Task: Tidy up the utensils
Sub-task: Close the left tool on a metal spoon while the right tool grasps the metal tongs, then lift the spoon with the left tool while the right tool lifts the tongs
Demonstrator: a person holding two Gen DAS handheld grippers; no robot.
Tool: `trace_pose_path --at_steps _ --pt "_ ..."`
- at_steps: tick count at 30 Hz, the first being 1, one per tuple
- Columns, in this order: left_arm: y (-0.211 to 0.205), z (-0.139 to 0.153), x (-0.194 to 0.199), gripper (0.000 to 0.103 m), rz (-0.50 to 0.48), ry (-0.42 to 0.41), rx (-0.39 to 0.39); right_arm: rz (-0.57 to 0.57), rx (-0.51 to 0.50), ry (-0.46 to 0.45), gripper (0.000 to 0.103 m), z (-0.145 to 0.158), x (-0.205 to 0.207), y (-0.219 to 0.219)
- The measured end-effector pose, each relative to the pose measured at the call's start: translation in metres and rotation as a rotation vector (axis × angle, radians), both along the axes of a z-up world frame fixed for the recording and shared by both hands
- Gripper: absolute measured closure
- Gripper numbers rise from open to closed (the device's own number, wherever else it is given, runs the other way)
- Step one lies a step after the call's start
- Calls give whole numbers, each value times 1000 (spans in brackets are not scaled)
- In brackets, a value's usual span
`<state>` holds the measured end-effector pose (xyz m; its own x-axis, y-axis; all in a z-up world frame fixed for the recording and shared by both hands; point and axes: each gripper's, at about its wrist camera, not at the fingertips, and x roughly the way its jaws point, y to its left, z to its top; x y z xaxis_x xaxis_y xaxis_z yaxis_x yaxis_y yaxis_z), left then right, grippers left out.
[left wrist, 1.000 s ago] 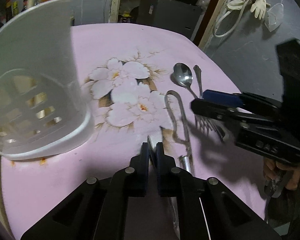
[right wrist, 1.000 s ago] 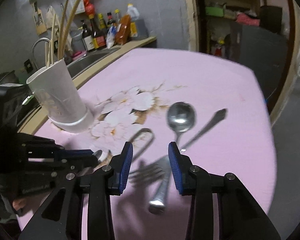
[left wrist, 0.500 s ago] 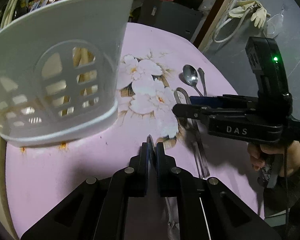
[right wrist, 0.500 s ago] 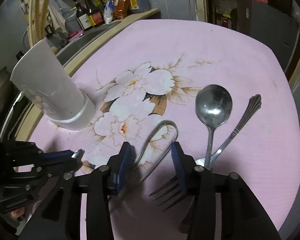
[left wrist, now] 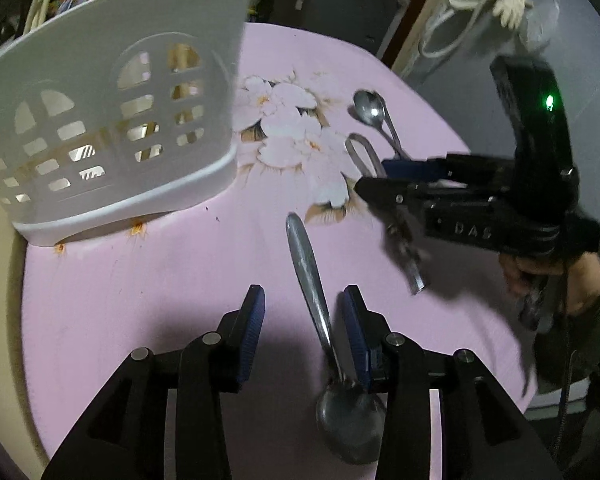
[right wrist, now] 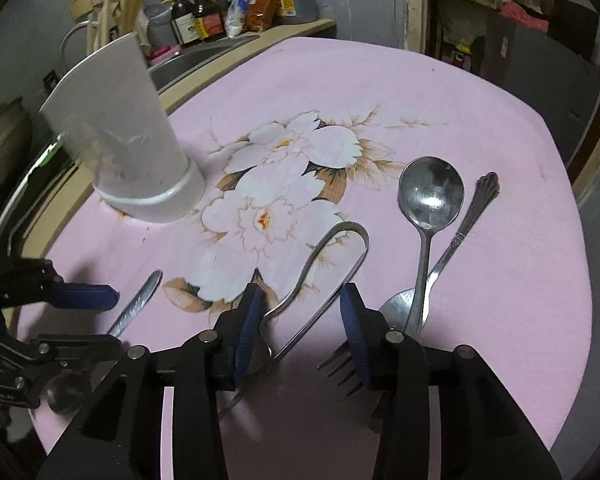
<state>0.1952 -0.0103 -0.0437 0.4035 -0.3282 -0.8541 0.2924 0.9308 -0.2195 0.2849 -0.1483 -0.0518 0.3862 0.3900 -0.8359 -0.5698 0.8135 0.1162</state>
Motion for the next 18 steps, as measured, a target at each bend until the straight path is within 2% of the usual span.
trace_pose_path --at_steps 3,8,10,13,15,17,18 --pt "-4 -2 -4 74 -14 -10 31 20 13 -4 71 1 -7 -3" --pt "-4 -4 -5 95 -19 -3 3 65 -1 -25 75 3 -22 -3" --pt "-4 -3 -6 97 -8 -10 0 73 -21 -39 75 3 -27 -2" --pt "-13 -4 -7 97 -12 -51 53 82 -73 -53 73 2 -32 3" --pt "-18 -3 -9 97 -14 -80 91 89 -109 -67 66 1 -35 7" --pt "-19 -3 -9 97 1 -101 86 83 -114 -70 66 0 -35 7" --pt "-18 -3 -10 97 15 -113 68 76 -103 -71 69 1 -35 6"
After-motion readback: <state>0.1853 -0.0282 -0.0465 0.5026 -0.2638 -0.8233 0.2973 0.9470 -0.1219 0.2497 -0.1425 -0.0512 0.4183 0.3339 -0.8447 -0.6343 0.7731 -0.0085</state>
